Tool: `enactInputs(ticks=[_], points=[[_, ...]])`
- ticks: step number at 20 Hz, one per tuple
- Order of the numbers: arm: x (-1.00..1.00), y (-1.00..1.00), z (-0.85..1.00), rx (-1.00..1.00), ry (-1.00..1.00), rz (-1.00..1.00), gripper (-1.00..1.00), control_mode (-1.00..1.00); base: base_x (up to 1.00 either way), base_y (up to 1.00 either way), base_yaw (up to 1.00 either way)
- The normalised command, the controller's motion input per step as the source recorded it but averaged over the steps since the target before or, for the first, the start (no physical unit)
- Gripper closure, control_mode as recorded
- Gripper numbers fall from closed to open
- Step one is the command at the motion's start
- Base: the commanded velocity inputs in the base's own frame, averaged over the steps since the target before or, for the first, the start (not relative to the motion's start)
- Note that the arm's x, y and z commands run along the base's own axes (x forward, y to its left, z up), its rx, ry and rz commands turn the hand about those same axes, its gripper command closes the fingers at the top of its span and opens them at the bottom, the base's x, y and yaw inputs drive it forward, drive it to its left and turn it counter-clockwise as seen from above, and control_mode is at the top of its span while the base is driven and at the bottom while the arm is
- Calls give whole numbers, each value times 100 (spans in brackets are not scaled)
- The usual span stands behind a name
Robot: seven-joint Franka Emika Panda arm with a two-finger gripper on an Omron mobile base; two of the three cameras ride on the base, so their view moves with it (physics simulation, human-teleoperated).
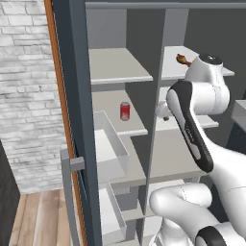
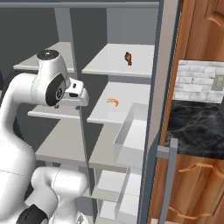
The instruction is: There's a chicken drumstick in the fridge that needs to be moved to the freezer for freezing. Pick up the chicken drumstick from the fridge, place it on any shelf in the freezer, and close the fridge and freezer doors when done.
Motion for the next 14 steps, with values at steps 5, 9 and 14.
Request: enactInputs(ticks=[5,9,14], points=[[-4,-54,40,0,-35,0,-100,-100,0,0,0],[0,-61,63,1,-19,0,-100,-100,0,0,0],[25,-47,51,4,-11,0,-100,-100,0,0,0]])
